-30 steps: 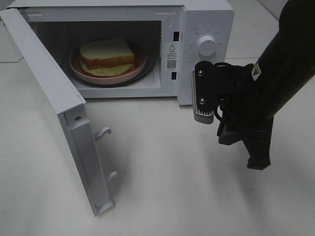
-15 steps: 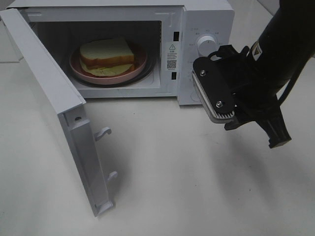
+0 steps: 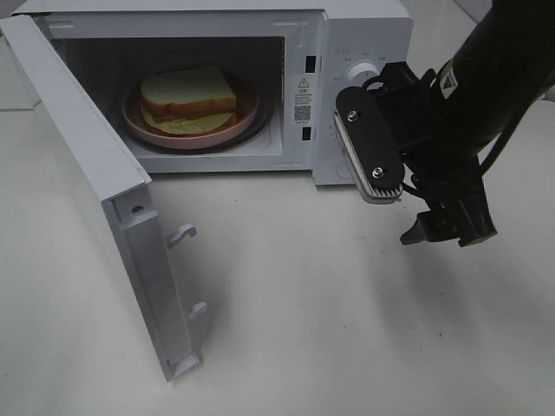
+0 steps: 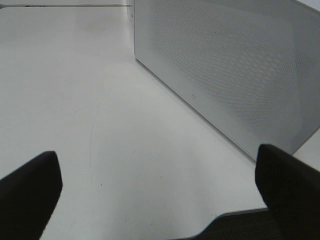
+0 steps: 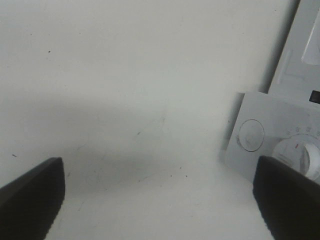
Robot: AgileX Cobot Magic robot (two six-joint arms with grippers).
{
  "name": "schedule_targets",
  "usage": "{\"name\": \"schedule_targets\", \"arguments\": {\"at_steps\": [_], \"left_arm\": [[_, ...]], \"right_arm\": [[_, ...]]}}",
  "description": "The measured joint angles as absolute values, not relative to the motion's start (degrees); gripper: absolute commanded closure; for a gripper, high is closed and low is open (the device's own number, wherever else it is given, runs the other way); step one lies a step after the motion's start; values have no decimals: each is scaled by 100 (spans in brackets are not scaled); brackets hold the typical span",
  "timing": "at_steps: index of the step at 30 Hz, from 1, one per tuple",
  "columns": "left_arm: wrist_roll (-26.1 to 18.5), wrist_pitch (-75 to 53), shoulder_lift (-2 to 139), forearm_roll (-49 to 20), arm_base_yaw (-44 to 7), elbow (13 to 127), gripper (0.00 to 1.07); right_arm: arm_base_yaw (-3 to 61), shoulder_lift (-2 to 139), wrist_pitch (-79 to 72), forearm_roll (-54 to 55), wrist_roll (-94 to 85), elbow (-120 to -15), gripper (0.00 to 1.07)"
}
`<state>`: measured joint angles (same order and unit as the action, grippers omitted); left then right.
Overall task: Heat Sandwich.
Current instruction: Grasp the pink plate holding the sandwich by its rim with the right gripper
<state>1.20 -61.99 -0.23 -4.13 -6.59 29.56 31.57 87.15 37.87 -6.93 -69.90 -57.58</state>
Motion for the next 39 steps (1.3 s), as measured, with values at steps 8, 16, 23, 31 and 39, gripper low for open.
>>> {"name": "schedule_targets", "arguments": {"at_steps": [8, 16, 23, 31, 39], "left_arm": [[120, -6199, -23, -413, -659, 2956, 9], [120, -6199, -23, -413, -659, 2956, 9], [120, -6199, -23, -413, -659, 2956, 9], [120, -6199, -23, -413, -659, 2956, 9], [120, -6199, -23, -413, -659, 2956, 9]], "right_arm": [[3157, 8869, 3529, -722, -7053, -5913, 13], [3157, 9293, 3478, -722, -7185, -6429, 15], [3335, 9792, 3312, -716, -7208, -6996, 16], [3489, 10336, 3060, -716, -7397, -7575, 18], [3489, 10795, 2939, -716, -7500, -8039, 20]]}}
